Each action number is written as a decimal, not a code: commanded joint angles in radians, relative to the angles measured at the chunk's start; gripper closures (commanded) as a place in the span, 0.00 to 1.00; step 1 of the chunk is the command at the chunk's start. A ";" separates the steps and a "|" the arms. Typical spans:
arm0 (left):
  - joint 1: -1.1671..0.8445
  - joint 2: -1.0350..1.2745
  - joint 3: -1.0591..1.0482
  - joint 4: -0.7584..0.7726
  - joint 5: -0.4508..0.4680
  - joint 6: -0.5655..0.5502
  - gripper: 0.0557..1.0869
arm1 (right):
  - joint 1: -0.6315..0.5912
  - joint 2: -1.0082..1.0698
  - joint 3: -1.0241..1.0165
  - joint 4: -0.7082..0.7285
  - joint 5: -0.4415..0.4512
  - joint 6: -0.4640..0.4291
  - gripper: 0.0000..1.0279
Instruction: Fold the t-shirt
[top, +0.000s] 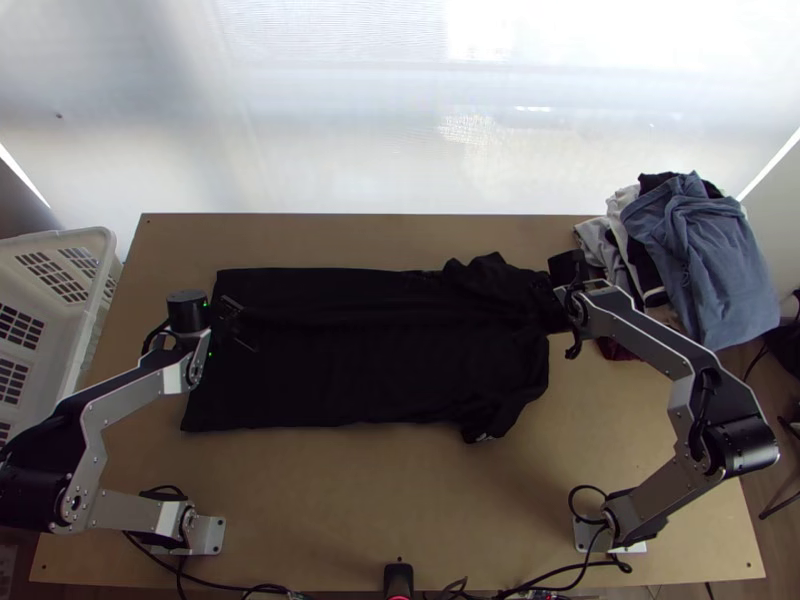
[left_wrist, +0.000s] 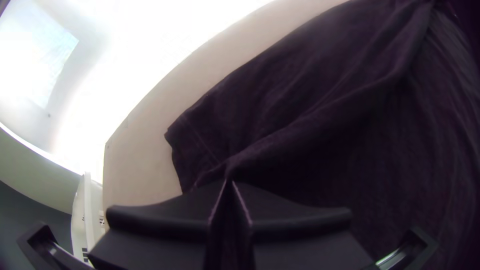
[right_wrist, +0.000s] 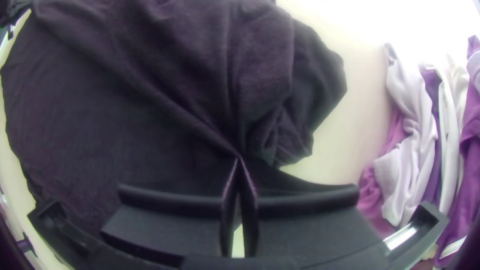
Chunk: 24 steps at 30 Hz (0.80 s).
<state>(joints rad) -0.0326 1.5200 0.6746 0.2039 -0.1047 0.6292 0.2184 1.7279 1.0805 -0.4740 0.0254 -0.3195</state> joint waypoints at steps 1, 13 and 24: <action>0.000 -0.020 -0.020 -0.037 0.002 0.004 0.88 | 0.006 0.007 -0.037 -0.005 -0.002 -0.003 0.97; 0.037 -0.007 -0.043 -0.047 0.002 0.046 0.25 | 0.019 0.007 -0.076 -0.037 -0.002 -0.016 0.52; 0.072 -0.119 0.071 -0.216 0.054 -0.011 0.04 | 0.004 -0.134 -0.080 -0.092 -0.027 -0.006 0.04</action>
<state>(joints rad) 0.0238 1.4776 0.6765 0.1070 -0.0940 0.6621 0.2298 1.6726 1.0039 -0.5488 0.0097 -0.3298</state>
